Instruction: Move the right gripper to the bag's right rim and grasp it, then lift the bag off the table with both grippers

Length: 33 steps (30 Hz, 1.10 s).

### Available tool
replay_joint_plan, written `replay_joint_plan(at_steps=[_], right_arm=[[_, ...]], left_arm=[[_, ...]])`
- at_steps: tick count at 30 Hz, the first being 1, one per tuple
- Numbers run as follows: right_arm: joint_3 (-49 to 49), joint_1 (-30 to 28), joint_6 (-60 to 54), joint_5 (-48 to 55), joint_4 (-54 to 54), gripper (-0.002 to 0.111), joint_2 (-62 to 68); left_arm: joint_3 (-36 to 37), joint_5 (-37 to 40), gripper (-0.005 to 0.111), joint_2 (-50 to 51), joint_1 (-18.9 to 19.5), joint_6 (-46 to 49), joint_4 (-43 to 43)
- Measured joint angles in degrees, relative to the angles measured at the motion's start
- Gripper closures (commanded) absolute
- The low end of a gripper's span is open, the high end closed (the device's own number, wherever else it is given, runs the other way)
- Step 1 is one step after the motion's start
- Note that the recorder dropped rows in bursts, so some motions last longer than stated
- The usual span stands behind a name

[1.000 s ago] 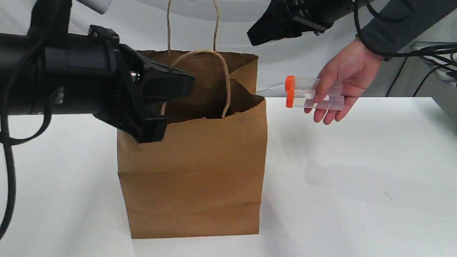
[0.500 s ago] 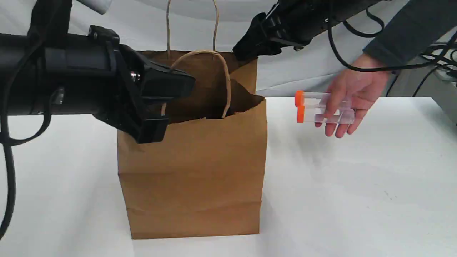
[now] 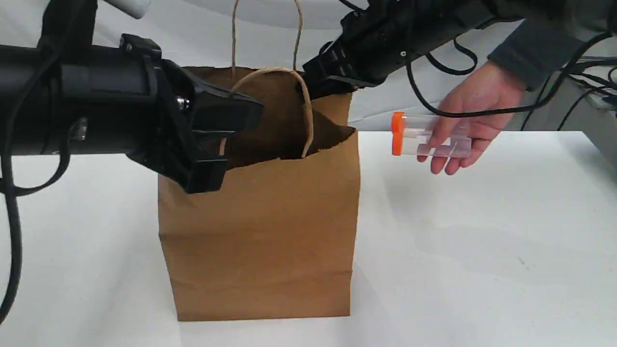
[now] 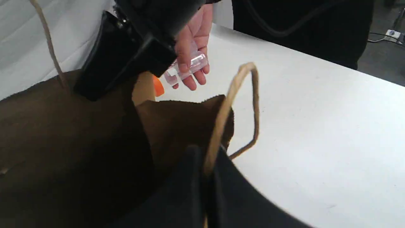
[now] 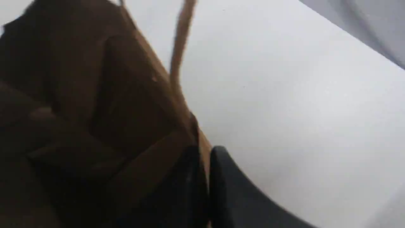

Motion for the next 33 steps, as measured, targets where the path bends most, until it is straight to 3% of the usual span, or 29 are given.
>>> replay_joint_plan(at_steps=[9,22,33], right_arm=[[0.0,-1.2,4.8,2.1,2.3,0.108,0.0],[0.0,-11.6,10.7,14.1,18.8,0.108,1.4],[0.0,-10.7,13.6,15.8,20.5,0.108,6.7]], left_arm=[[-1.5,2.0,0.107,0.0,0.0,-2.7,0.0],[-14.2,7.4,0.107,0.0,0.0,-7.2,0.1],[-15.1,10.3,0.107,0.0,0.0,-8.6,0.1]])
